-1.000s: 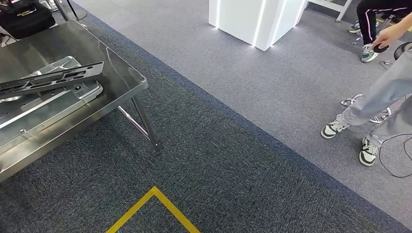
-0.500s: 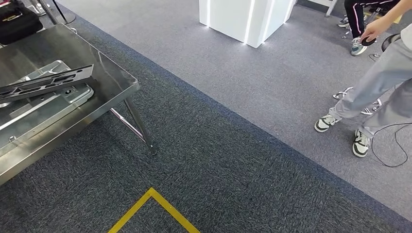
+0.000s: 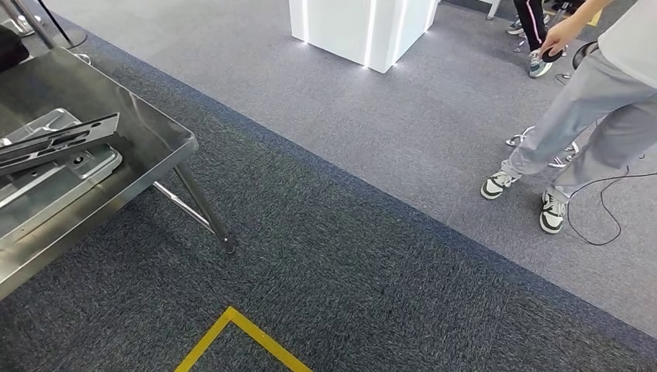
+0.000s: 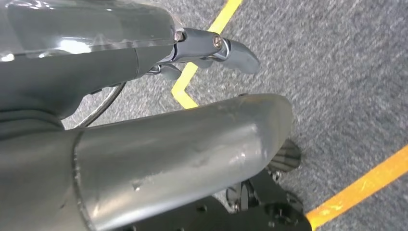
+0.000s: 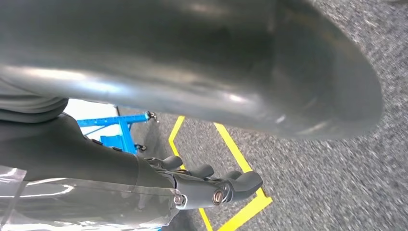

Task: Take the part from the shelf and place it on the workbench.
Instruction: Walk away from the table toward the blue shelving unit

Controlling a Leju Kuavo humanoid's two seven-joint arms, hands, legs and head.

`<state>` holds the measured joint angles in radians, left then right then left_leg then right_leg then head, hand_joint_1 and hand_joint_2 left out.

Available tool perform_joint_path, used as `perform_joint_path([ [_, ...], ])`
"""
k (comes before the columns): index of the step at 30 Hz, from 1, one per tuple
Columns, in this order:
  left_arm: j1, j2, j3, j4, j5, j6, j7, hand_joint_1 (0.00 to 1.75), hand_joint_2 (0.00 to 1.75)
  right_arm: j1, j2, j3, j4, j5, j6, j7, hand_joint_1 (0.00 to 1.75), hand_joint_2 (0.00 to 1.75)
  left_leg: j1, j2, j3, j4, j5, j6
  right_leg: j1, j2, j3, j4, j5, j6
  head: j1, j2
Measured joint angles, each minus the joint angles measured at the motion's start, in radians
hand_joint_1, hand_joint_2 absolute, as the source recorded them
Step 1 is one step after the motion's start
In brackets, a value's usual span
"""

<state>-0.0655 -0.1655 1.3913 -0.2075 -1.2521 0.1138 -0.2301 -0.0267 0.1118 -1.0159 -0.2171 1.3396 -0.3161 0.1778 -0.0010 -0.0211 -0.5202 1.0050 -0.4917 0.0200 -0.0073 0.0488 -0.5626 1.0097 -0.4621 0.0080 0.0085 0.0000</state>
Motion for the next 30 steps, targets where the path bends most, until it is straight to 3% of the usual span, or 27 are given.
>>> perform_joint_path([
  [2, -0.001, 0.0, 0.0, 0.0, 0.01, 0.001, -0.01, 0.0, 0.0, 0.002, 0.0, 0.0, 0.0, 0.0, 0.0, 0.0, 0.0, 0.0, 0.004, 0.009, 0.004, -0.009, 0.008, 0.012, -0.002, -0.004, -0.005, 0.012, -0.01, 0.011, 0.001, 0.0],
  [3, 0.0, -0.001, 0.001, 0.0, 0.015, 0.003, -0.022, 0.0, 0.0, 0.002, 0.0, 0.0, 0.0, 0.0, -0.001, 0.0, 0.0, 0.0, 0.007, 0.014, 0.007, -0.015, 0.013, 0.019, -0.001, -0.012, -0.018, 0.041, -0.03, 0.014, 0.003, 0.0],
  [6, 0.002, -0.001, 0.002, 0.0, 0.03, 0.028, -0.099, 0.0, 0.0, 0.001, 0.0, 0.0, 0.0, 0.0, -0.004, 0.001, 0.0, 0.0, 0.007, 0.03, 0.006, -0.02, 0.016, 0.027, -0.004, -0.035, -0.103, 0.219, -0.122, 0.024, 0.011, 0.0],
  [7, 0.002, -0.001, 0.003, 0.0, 0.036, 0.038, -0.139, 0.0, 0.0, 0.001, 0.001, 0.0, 0.0, -0.001, -0.005, 0.001, 0.0, 0.0, 0.006, 0.035, 0.006, -0.019, 0.016, 0.027, -0.007, -0.037, -0.123, 0.261, -0.134, 0.027, 0.012, 0.0],
  [8, 0.003, -0.001, 0.003, 0.0, 0.042, 0.044, -0.18, 0.0, 0.0, 0.002, 0.001, 0.0, 0.0, -0.002, -0.007, 0.001, 0.0, 0.0, 0.005, 0.04, 0.006, -0.018, 0.014, 0.027, -0.009, -0.04, -0.127, 0.271, -0.128, 0.03, 0.012, 0.0],
  [9, 0.003, -0.001, 0.004, 0.0, 0.045, 0.043, -0.215, 0.0, 0.0, 0.002, 0.001, 0.0, 0.0, -0.003, -0.01, 0.001, 0.0, 0.0, 0.005, 0.044, 0.008, -0.017, 0.013, 0.025, -0.011, -0.043, -0.11, 0.241, -0.103, 0.031, 0.013, 0.0],
  [11, 0.003, -0.001, 0.005, 0.0, 0.04, 0.033, -0.253, 0.0, 0.0, 0.003, 0.002, -0.001, 0.0, -0.004, -0.013, 0.001, 0.0, 0.0, 0.004, 0.051, 0.013, -0.015, 0.007, 0.018, -0.012, -0.062, -0.041, 0.11, -0.04, 0.028, 0.014, 0.0],
  [13, 0.005, -0.001, 0.004, 0.0, 0.035, 0.012, -0.264, 0.0, 0.0, 0.001, 0.002, -0.001, 0.0, -0.002, -0.015, 0.001, 0.0, 0.0, -0.001, 0.059, 0.016, -0.012, 0.0, 0.007, -0.008, -0.077, 0.006, 0.014, -0.011, 0.019, 0.012, 0.0],
  [16, 0.005, 0.0, 0.005, 0.0, 0.037, -0.029, -0.267, 0.0, 0.0, 0.0, 0.002, -0.001, 0.0, 0.004, -0.015, 0.001, 0.0, 0.0, -0.001, 0.068, 0.017, -0.009, -0.006, -0.009, -0.004, -0.068, 0.009, -0.002, -0.01, 0.005, 0.009, 0.0],
  [18, 0.006, 0.0, 0.005, 0.0, 0.045, -0.056, -0.267, 0.0, 0.0, 0.0, 0.002, -0.002, 0.0, 0.007, -0.014, 0.004, 0.0, 0.0, 0.003, 0.056, 0.004, 0.026, -0.034, -0.019, -0.007, -0.062, 0.01, -0.007, -0.006, -0.009, 0.006, 0.0],
  [21, 0.008, 0.001, 0.011, 0.0, 0.058, -0.077, -0.26, 0.0, 0.0, -0.001, 0.001, -0.002, 0.0, 0.013, -0.011, 0.008, 0.0, 0.0, 0.007, 0.033, -0.08, 0.207, -0.126, -0.029, -0.005, -0.053, 0.009, -0.009, -0.005, -0.02, 0.001, 0.0],
  [22, 0.009, 0.001, 0.013, 0.0, 0.061, -0.079, -0.255, 0.0, 0.0, -0.001, 0.001, -0.002, 0.0, 0.016, -0.011, 0.008, 0.0, 0.0, 0.008, 0.031, -0.107, 0.262, -0.143, -0.031, -0.003, -0.047, 0.009, -0.008, -0.005, -0.021, 0.001, 0.0],
  [23, 0.011, 0.001, 0.014, 0.0, 0.063, -0.08, -0.249, 0.0, 0.0, -0.001, 0.001, -0.002, 0.0, 0.019, -0.01, 0.008, 0.0, 0.0, 0.008, 0.031, -0.12, 0.284, -0.138, -0.031, -0.002, -0.041, 0.01, -0.007, -0.005, -0.021, 0.001, 0.0],
  [24, 0.011, 0.001, 0.016, 0.0, 0.064, -0.081, -0.244, 0.0, 0.0, -0.001, 0.001, -0.002, 0.0, 0.021, -0.009, 0.008, 0.0, 0.0, 0.008, 0.031, -0.115, 0.266, -0.114, -0.03, -0.002, -0.034, 0.011, -0.006, -0.006, -0.021, 0.001, 0.0],
  [27, 0.011, 0.005, 0.019, 0.0, 0.065, -0.08, -0.231, 0.0, 0.0, -0.003, 0.001, -0.002, 0.0, 0.027, -0.008, 0.006, 0.0, 0.0, 0.008, 0.015, -0.033, 0.073, -0.011, -0.019, 0.0, -0.016, 0.015, -0.002, -0.009, -0.015, 0.001, 0.0],
  [28, 0.011, 0.006, 0.02, 0.0, 0.065, -0.079, -0.228, 0.0, 0.0, -0.003, 0.001, -0.002, 0.0, 0.028, -0.008, 0.005, 0.0, 0.0, 0.007, 0.008, -0.015, 0.03, 0.003, -0.015, 0.0, -0.011, 0.014, 0.0, -0.01, -0.011, 0.001, 0.0],
  [30, 0.008, 0.007, 0.02, 0.0, 0.065, -0.078, -0.224, 0.0, 0.0, -0.003, 0.001, -0.002, 0.0, 0.029, -0.007, 0.004, 0.0, 0.0, 0.002, 0.004, -0.008, 0.006, 0.003, -0.009, 0.0, -0.005, 0.011, 0.001, -0.009, 0.0, 0.001, 0.0],
])
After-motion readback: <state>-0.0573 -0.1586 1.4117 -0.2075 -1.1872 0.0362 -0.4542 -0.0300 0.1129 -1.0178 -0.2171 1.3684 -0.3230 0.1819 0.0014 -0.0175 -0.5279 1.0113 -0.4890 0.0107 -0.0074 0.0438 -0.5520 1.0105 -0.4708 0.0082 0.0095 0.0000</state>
